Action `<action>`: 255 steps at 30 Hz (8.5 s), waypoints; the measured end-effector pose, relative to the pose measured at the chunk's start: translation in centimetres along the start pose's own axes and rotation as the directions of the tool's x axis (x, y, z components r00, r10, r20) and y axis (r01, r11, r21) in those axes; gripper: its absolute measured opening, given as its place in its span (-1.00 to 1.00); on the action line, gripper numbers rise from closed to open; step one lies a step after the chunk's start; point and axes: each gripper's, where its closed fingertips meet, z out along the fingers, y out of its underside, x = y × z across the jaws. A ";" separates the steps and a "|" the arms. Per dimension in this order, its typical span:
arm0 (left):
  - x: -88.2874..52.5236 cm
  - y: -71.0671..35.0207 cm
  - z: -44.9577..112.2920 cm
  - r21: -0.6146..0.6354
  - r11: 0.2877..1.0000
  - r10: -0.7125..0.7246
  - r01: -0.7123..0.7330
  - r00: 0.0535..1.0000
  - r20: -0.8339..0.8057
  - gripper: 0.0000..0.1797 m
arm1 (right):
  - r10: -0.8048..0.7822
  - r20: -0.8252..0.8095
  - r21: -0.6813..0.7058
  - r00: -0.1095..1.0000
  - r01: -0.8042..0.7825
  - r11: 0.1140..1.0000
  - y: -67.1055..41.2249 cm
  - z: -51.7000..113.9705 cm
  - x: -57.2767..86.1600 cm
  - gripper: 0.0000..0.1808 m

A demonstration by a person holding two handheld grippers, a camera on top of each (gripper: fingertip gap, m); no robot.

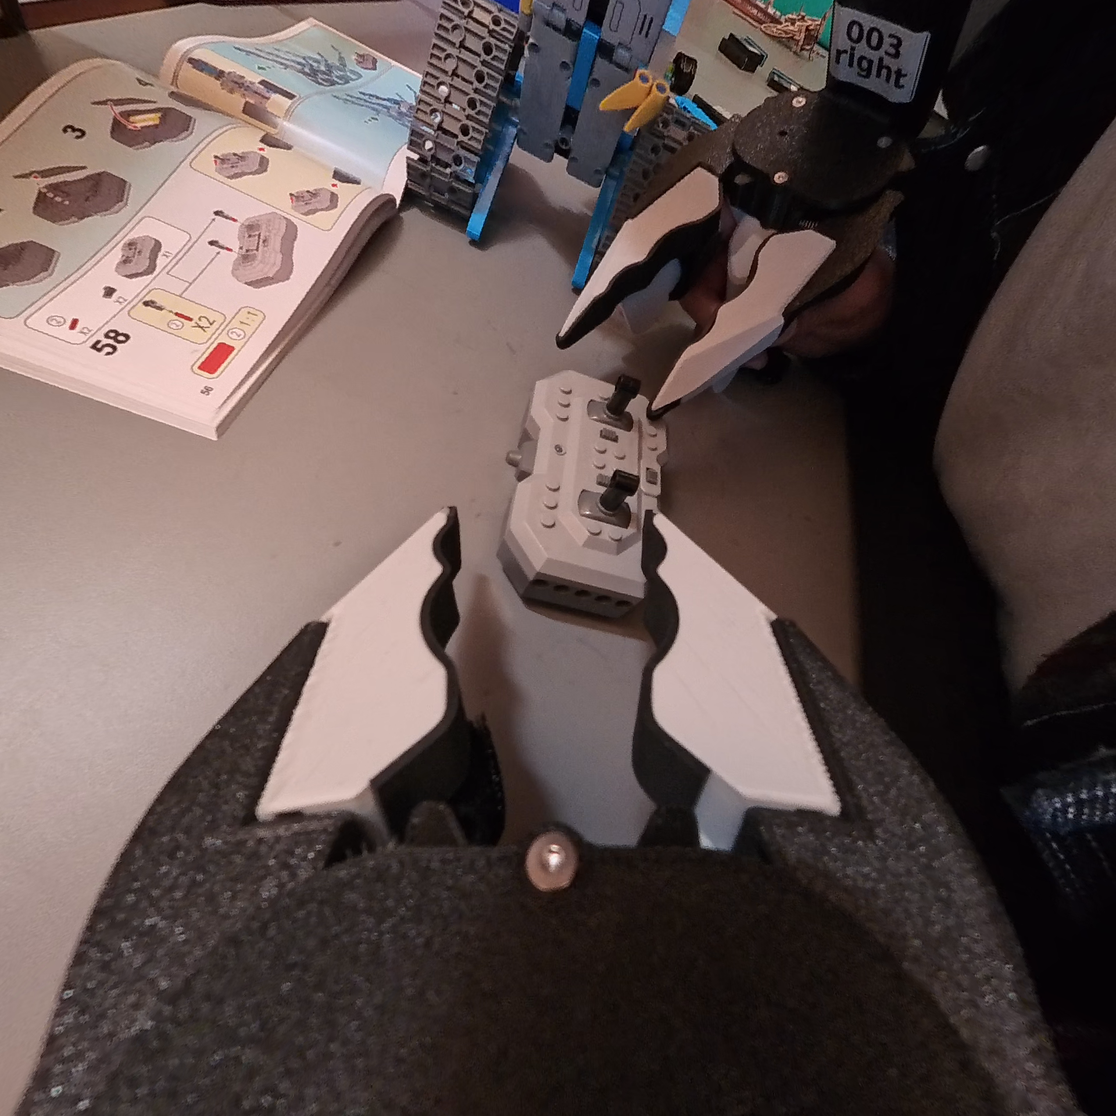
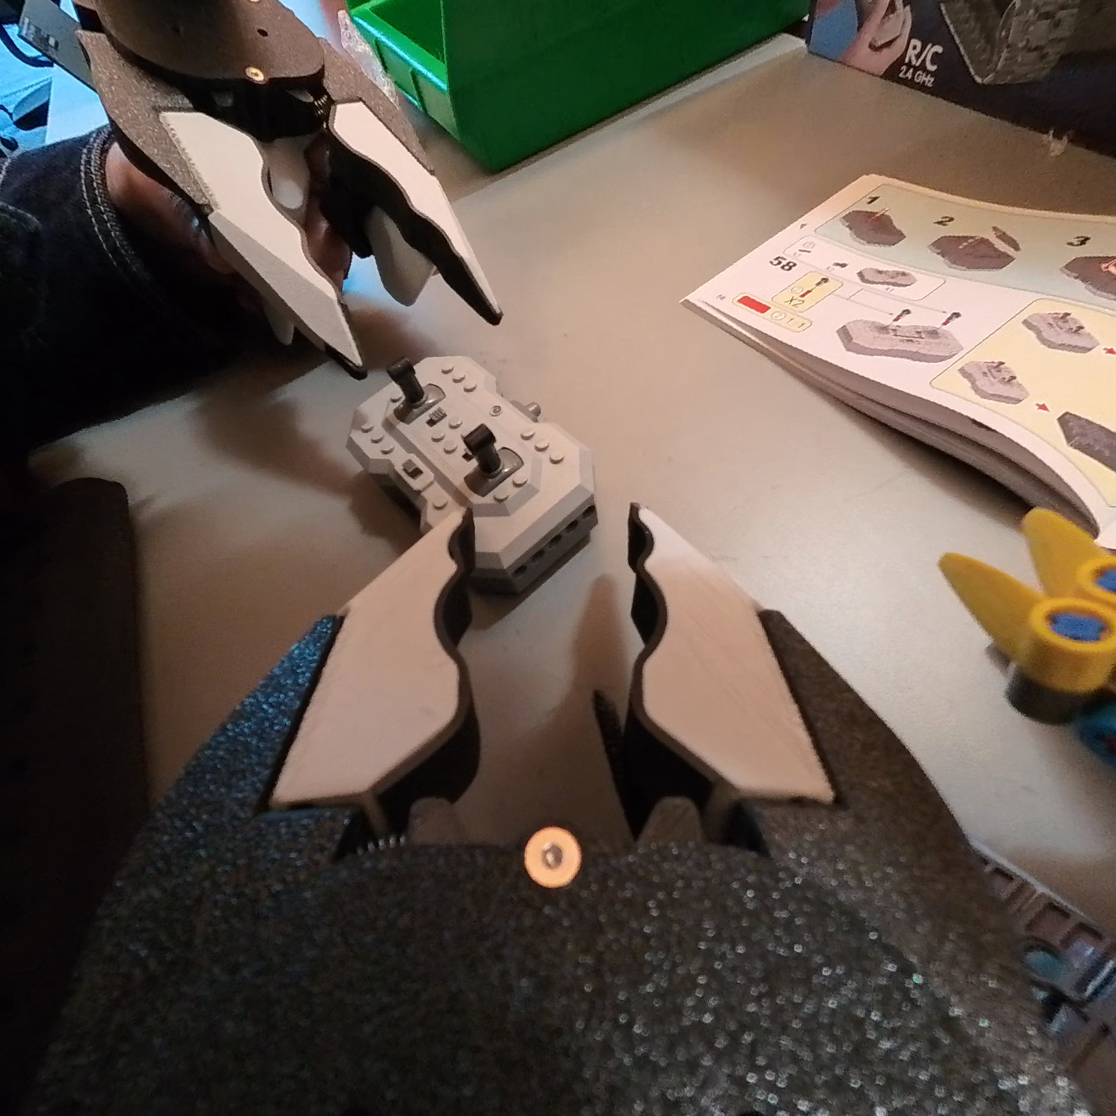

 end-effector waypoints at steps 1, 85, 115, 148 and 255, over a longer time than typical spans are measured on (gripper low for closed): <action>0.0 0.0 0.0 -0.001 1.000 -0.001 0.001 1.000 0.000 -0.35 | 0.000 0.001 0.000 1.000 0.000 1.000 0.0 0.0 0.0 -0.45; 1.9 1.7 3.8 -0.173 0.959 0.251 -0.223 0.955 0.159 -0.23 | 0.015 -0.131 -0.056 0.991 -0.022 0.998 -0.2 0.3 -0.8 -0.31; 5.9 2.0 6.5 -0.219 0.928 0.307 -0.301 0.952 -0.006 -0.23 | -0.034 -0.002 0.310 0.999 0.033 0.950 -7.1 -15.2 0.3 -0.26; -16.1 -5.1 7.0 -0.349 0.930 0.082 0.112 0.865 0.495 -0.32 | 0.421 -0.433 0.488 0.797 -0.185 0.853 2.2 -26.5 19.6 -0.37; -12.2 -11.4 4.4 -0.206 0.974 0.170 -0.098 0.912 0.374 -0.33 | 0.190 -0.474 0.369 0.860 -0.003 0.930 0.3 -24.2 16.2 -0.41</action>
